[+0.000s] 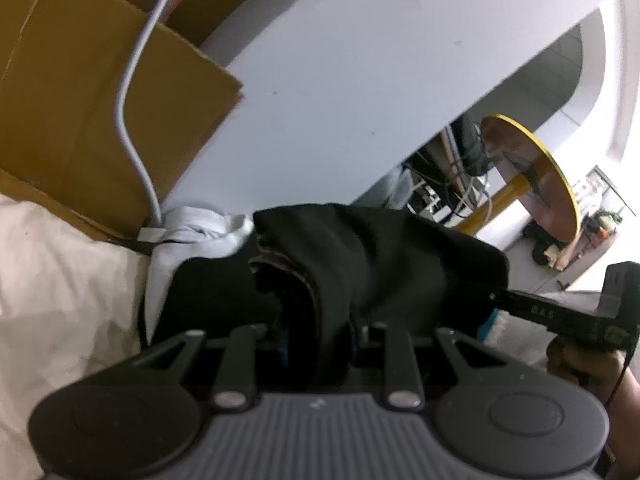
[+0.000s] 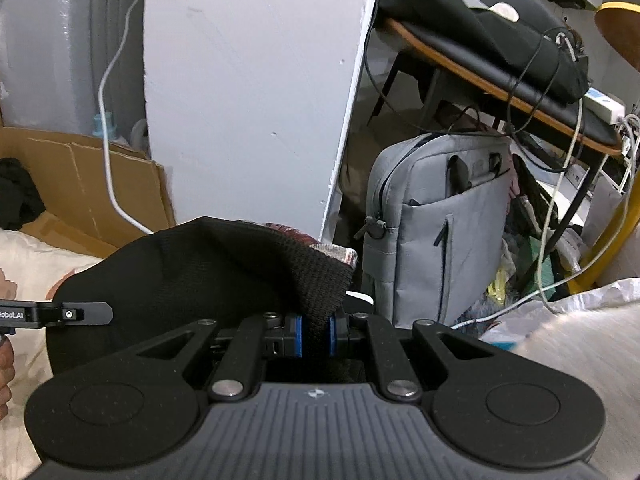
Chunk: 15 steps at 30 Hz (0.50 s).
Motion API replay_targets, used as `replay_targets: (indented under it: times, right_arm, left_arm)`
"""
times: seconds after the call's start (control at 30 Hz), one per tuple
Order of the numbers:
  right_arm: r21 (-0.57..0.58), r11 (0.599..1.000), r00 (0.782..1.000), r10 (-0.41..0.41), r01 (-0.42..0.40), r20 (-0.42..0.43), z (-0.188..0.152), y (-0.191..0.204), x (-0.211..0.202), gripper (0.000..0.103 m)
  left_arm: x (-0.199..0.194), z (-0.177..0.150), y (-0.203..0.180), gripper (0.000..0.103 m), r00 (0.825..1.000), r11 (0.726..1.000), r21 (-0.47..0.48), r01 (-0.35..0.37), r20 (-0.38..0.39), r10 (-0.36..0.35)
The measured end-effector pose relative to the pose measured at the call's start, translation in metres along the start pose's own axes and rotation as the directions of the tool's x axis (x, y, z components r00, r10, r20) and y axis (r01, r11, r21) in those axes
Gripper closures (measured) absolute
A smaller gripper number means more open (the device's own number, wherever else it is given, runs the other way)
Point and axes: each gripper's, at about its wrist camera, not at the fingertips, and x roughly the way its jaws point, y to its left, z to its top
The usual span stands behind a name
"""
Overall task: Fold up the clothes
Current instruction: 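Carry the held shorts away from the bed toward the grey bag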
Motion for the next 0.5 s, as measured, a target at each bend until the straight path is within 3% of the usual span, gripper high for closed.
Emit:
replay_targets:
  times: [0.2,0.5]
  right_arm:
    - [-0.015,1.000,1.000,0.012,-0.012,-0.021,0.005,0.005,0.036,0.090]
    - [0.014,1.000,0.998,-0.011,0.012,-0.058,0.002,-0.001,0.079,0.090]
  left_arm:
    - [0.007,0.001,0.008,0.076,0.999,0.998,0.054,-0.042,0.024,0.041]
    - [0.031,0.005,0.024,0.076,0.998,0.997,0.050,-0.054,0.029,0.053]
